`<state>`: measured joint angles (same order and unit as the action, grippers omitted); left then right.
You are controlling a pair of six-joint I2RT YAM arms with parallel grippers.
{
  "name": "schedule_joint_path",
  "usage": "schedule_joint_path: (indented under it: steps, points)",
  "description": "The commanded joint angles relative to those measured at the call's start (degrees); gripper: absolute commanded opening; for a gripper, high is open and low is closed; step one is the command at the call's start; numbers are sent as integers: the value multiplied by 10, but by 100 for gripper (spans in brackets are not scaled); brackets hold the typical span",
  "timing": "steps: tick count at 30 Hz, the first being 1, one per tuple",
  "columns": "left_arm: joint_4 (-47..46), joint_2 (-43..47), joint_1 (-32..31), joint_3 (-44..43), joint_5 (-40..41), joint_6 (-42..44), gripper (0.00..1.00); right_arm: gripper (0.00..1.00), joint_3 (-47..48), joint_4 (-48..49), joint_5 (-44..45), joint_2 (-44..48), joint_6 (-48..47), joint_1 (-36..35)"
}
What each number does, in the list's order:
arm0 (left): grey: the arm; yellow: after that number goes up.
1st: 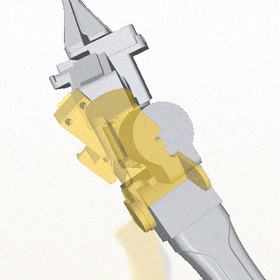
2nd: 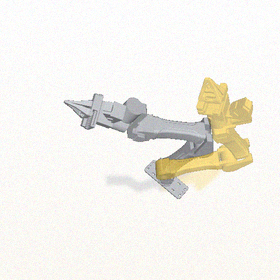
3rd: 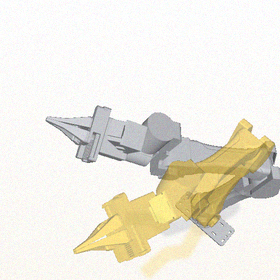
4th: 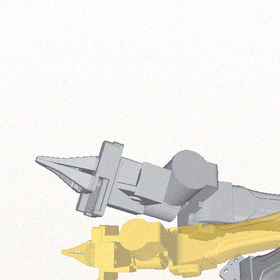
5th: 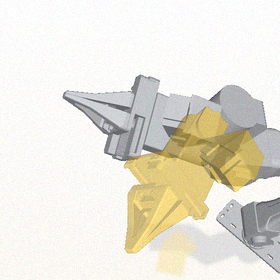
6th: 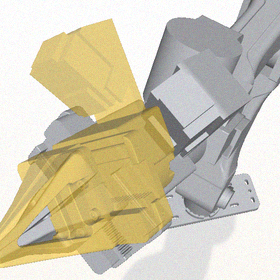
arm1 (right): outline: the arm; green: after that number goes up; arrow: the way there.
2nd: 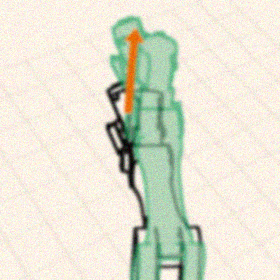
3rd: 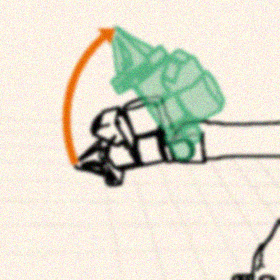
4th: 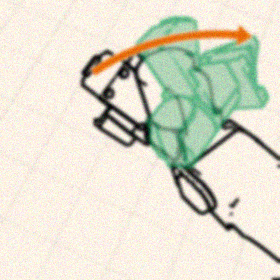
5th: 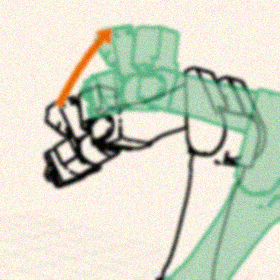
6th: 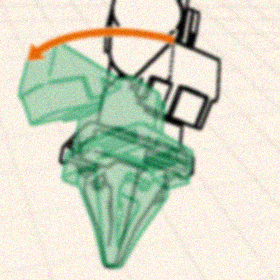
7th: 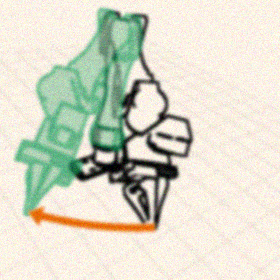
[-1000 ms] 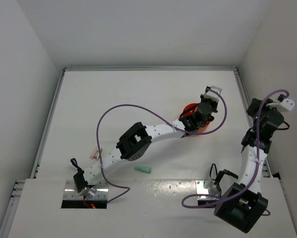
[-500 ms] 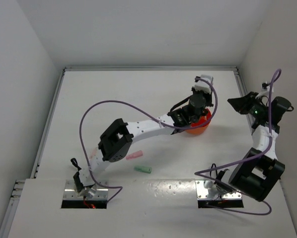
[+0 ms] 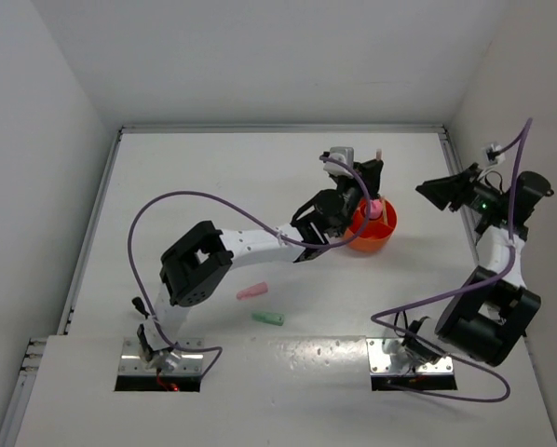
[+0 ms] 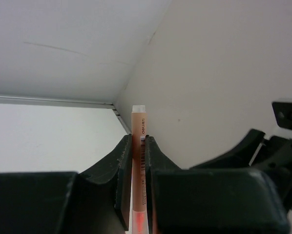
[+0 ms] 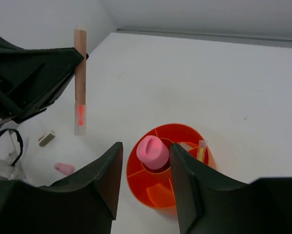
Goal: Sort the stationery into containers
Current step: Place the pen in the storage box.
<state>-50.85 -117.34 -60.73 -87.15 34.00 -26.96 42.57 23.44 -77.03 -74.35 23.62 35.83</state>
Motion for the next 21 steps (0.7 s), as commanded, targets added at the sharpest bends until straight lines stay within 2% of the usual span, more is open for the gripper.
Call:
schedule_joint_path:
  steps: [1, 2, 3, 5, 6, 10, 14, 16, 19, 21]
  points:
    - [-52, 1, 12, -13, -57, -42, 0, 45, 114, -263, -113, -42, -193, -2]
    - [-60, 1, 17, -4, -71, -50, 0, 47, 144, -370, -130, -56, -285, -2]
    - [-69, 1, 18, 10, -97, -56, 0, 47, 174, -472, -159, -73, -463, -2]
    - [-91, 1, 30, 22, -124, -63, 0, 47, 240, -668, -160, -116, -574, -2]
    - [-98, 1, 36, 34, -149, -69, 0, 47, 256, -688, -160, -124, -615, -8]
    - [-117, 26, 42, 70, -198, -69, 0, 46, 274, -688, -160, -135, -615, -8]
    - [-95, 57, 76, 103, -327, -75, 0, 30, 292, -719, -160, -140, -615, -15]
    - [-71, 74, 83, 130, -387, -64, 0, 26, 306, -727, -160, -123, -615, -22]
    - [-19, 114, 83, 148, -403, -39, 0, 26, 306, -727, -160, -97, -615, -45]
    - [-6, 127, 83, 160, -410, -32, 0, 35, 301, -713, -160, -70, -615, -67]
